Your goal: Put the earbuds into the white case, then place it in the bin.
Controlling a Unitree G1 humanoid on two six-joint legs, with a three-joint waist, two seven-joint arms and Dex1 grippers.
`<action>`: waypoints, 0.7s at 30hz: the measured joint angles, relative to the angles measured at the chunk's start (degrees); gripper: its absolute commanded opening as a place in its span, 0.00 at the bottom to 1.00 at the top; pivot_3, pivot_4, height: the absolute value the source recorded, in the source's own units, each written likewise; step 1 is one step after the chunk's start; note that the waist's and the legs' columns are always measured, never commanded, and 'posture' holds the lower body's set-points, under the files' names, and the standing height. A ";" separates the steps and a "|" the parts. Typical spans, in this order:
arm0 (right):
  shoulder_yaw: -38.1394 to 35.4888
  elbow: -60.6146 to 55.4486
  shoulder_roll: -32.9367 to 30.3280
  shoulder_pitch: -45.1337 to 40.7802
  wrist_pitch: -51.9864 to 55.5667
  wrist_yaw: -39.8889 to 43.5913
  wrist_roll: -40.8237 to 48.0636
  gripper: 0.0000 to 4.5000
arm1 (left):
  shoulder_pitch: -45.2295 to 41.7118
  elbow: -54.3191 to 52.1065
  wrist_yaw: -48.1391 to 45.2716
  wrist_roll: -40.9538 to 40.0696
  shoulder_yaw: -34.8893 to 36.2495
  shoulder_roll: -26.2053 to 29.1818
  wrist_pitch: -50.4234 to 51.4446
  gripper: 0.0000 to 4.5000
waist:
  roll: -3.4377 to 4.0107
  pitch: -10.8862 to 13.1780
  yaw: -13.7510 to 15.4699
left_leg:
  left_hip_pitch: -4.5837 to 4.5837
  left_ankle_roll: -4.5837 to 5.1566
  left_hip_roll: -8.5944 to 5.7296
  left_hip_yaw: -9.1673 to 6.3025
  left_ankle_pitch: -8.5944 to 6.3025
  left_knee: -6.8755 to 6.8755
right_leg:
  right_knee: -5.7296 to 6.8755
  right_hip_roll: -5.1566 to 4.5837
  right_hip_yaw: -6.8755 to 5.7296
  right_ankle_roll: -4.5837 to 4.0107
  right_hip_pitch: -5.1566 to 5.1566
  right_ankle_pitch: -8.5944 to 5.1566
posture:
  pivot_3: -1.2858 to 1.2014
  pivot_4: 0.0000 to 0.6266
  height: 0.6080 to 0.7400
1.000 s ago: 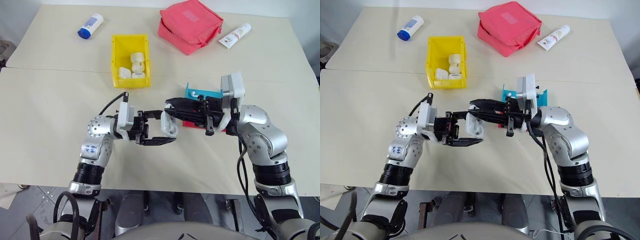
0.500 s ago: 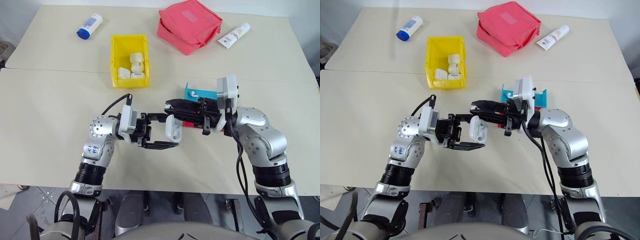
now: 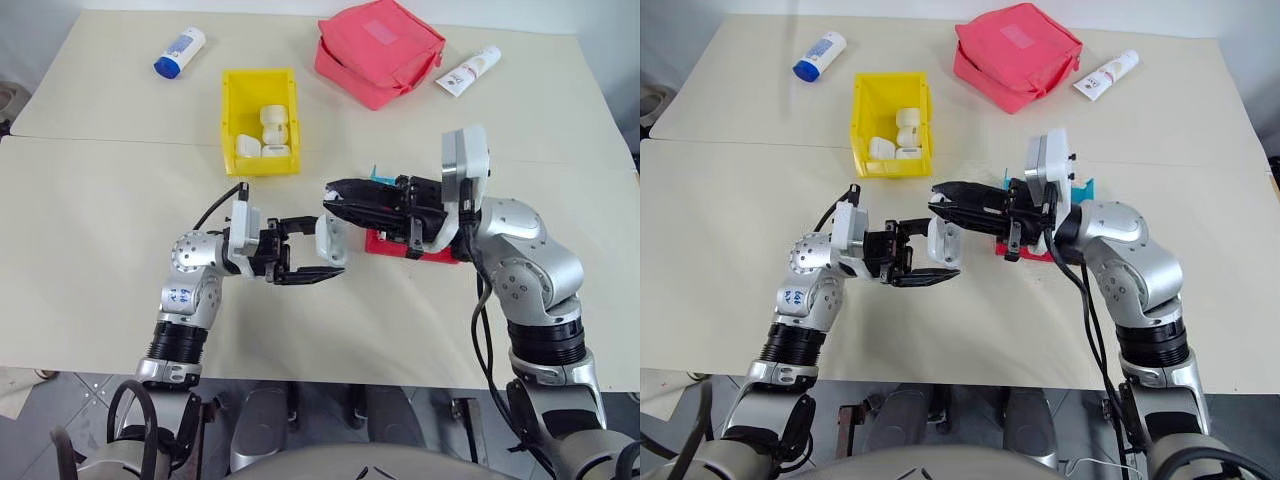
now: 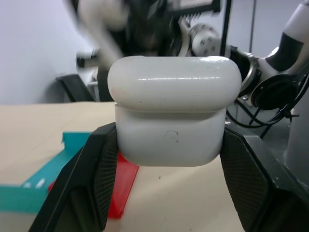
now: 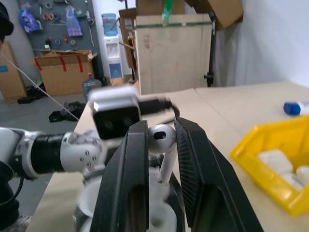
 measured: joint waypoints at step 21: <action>1.25 -0.58 1.59 2.85 -1.19 -0.40 -0.34 0.10 | -2.39 -1.95 -1.20 -2.32 1.24 -0.95 2.88 0.62 | 0.00 0.00 -0.05 | 0.00 0.00 0.01 0.00 0.00 0.00 | 0.00 0.01 0.00 0.00 0.00 0.00 | 0.52 0.24 1.00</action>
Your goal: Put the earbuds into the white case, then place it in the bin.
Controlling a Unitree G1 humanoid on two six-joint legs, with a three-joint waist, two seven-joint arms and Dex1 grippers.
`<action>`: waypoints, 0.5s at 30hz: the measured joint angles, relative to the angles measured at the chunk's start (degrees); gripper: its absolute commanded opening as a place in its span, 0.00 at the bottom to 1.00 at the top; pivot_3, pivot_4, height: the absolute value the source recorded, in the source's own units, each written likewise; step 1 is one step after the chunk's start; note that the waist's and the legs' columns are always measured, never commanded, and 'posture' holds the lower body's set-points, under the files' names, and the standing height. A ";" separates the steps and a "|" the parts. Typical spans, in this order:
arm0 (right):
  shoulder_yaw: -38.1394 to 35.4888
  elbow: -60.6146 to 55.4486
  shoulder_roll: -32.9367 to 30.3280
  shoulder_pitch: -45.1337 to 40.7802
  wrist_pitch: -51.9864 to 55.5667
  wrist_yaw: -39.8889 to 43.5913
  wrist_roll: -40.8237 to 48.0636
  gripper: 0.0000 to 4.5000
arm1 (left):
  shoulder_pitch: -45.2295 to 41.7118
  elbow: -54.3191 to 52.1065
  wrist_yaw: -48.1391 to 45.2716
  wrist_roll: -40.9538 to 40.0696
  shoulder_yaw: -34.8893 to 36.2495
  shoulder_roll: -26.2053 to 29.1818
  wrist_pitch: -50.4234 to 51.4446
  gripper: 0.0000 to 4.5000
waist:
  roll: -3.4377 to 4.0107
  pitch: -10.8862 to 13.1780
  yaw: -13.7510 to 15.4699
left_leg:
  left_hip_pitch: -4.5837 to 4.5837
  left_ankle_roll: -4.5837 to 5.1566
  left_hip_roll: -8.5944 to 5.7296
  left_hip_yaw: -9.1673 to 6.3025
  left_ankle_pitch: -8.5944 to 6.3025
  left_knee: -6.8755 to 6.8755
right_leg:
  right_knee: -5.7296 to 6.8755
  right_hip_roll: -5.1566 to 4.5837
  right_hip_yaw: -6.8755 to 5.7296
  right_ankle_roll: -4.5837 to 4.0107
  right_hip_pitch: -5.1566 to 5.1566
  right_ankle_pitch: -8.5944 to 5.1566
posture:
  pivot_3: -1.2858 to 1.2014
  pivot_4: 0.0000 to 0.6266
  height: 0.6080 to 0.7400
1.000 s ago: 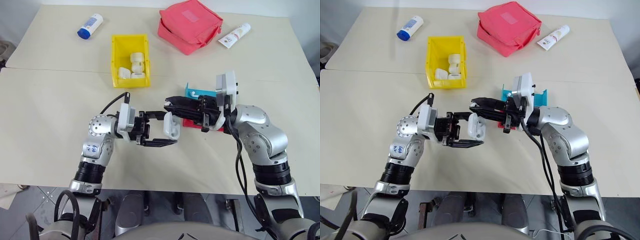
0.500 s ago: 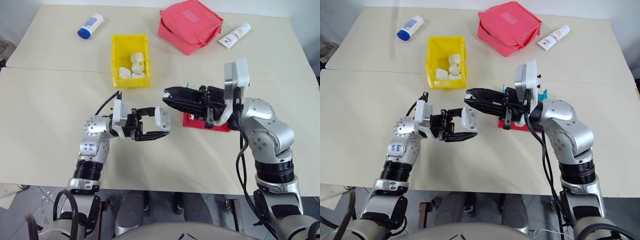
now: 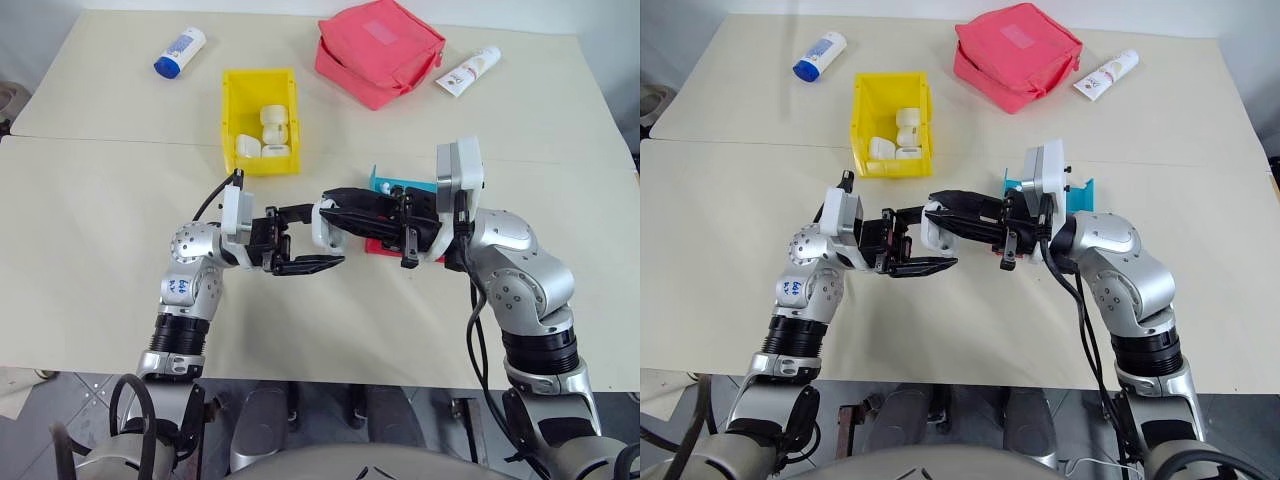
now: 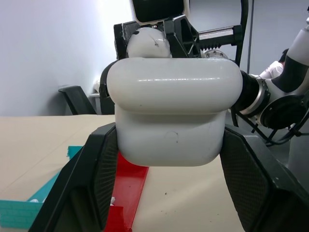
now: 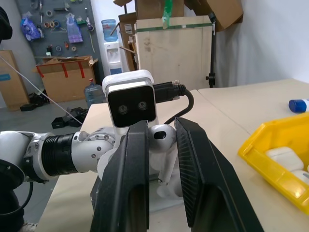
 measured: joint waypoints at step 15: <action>-0.10 0.95 0.19 2.46 -2.65 0.75 -0.69 0.10 | 0.61 -2.52 0.43 -0.49 -0.13 -0.61 2.65 0.62 | 0.00 0.00 0.04 | 0.00 0.00 -0.01 0.00 0.00 0.00 | 0.00 -0.01 0.02 0.00 0.00 0.00 | 0.52 0.24 1.00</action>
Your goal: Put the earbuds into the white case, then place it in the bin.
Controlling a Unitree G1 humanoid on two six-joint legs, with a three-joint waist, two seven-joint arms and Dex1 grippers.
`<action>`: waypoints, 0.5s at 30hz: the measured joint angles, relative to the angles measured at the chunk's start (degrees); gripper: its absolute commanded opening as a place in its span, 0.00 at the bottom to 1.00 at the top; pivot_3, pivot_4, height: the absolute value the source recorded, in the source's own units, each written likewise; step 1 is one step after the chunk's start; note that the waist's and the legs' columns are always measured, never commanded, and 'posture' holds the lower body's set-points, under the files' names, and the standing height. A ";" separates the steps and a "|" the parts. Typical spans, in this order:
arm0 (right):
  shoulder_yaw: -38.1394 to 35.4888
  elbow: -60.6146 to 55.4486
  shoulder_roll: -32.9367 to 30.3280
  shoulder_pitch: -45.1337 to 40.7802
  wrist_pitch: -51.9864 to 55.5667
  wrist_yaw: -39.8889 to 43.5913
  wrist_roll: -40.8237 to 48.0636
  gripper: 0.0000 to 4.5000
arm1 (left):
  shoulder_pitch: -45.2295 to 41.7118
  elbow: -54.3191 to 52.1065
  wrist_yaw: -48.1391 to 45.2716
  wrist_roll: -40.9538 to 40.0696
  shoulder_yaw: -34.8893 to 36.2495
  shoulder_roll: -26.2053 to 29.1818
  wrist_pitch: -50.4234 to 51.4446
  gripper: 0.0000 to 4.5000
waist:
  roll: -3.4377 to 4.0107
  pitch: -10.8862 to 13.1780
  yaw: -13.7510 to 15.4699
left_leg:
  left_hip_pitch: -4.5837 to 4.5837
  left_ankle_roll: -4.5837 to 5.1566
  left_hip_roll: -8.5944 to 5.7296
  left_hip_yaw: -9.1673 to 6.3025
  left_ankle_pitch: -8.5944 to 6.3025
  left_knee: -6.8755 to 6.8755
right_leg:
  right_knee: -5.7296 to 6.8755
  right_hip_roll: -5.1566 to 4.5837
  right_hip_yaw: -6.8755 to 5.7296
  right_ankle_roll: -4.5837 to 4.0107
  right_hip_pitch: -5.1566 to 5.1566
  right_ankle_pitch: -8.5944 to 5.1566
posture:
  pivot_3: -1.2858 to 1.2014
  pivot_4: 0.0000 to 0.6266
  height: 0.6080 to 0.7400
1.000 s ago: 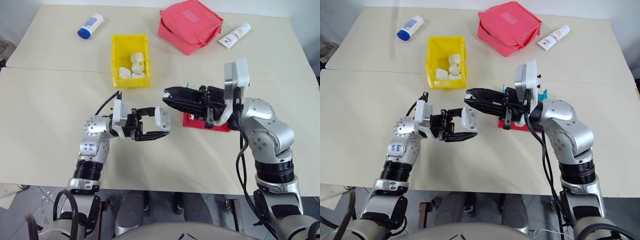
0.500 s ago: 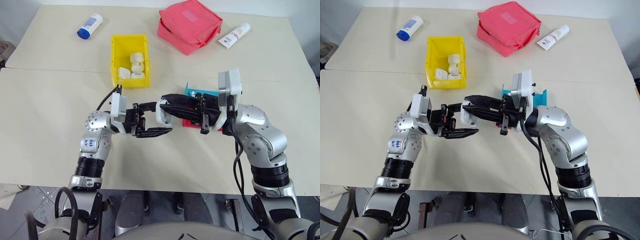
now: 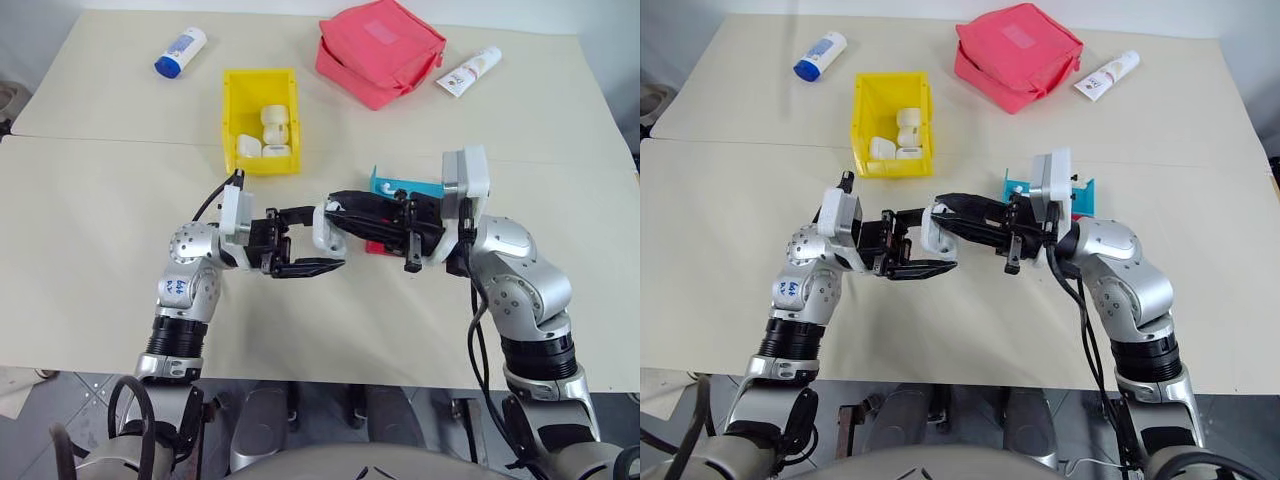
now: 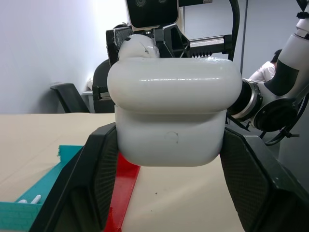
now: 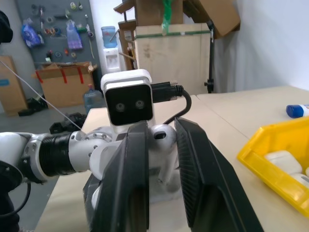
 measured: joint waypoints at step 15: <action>0.21 0.43 -5.48 0.94 -0.92 2.33 -1.16 0.10 | -0.65 2.34 0.07 0.37 0.08 -1.41 -0.14 0.62 | 0.00 0.00 0.05 | 0.00 0.00 0.01 0.00 0.00 0.00 | -0.01 0.00 -0.02 0.00 0.00 0.00 | 0.52 0.24 1.00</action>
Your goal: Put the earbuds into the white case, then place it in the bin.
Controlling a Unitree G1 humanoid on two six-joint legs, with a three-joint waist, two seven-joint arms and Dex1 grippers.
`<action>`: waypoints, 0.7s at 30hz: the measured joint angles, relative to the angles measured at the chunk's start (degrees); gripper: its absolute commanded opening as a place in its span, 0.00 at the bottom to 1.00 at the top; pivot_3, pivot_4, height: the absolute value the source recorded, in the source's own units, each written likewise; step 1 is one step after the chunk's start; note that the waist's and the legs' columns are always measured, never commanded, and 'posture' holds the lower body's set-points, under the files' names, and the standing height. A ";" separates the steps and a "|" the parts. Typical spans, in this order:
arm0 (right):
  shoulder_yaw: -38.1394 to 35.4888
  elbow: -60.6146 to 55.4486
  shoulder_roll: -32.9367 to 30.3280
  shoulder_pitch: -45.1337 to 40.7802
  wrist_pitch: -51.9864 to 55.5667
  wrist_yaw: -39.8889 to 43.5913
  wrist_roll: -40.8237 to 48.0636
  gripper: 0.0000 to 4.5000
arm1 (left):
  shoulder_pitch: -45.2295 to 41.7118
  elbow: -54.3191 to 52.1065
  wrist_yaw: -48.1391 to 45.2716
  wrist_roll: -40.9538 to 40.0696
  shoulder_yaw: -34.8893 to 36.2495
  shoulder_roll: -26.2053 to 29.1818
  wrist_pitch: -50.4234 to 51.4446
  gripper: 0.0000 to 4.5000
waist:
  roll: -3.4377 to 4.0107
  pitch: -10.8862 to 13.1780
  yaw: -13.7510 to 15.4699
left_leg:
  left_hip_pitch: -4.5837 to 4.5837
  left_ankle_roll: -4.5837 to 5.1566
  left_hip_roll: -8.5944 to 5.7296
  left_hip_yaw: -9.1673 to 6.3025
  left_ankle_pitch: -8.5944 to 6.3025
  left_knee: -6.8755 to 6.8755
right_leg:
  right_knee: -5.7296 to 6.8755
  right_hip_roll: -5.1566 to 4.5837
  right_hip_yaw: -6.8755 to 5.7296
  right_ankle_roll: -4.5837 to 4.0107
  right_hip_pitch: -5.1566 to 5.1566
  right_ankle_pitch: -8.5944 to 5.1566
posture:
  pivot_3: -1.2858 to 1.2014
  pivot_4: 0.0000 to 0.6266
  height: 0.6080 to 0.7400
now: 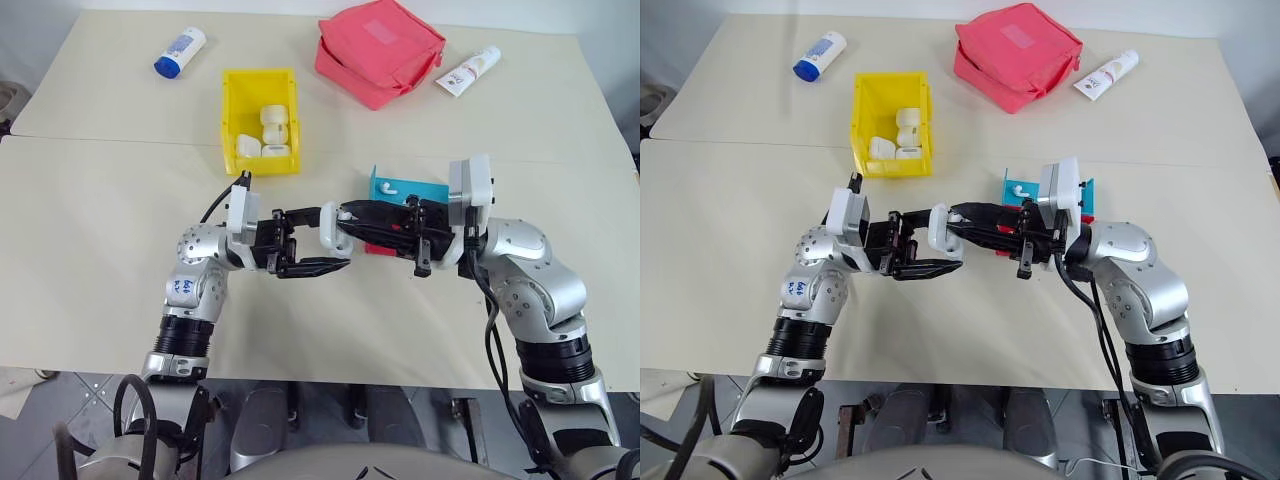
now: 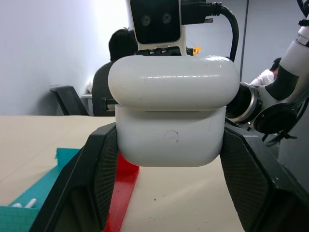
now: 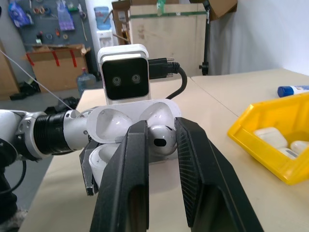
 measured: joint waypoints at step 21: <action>2.44 0.96 -2.43 -7.60 5.04 1.61 -1.76 0.61 | -1.92 3.90 0.41 0.66 1.90 0.71 -5.10 0.62 | 0.00 0.00 0.00 | 0.00 0.00 -0.02 -0.01 0.00 0.00 | 0.00 -0.02 -0.01 0.00 0.00 0.00 | 0.52 0.24 1.00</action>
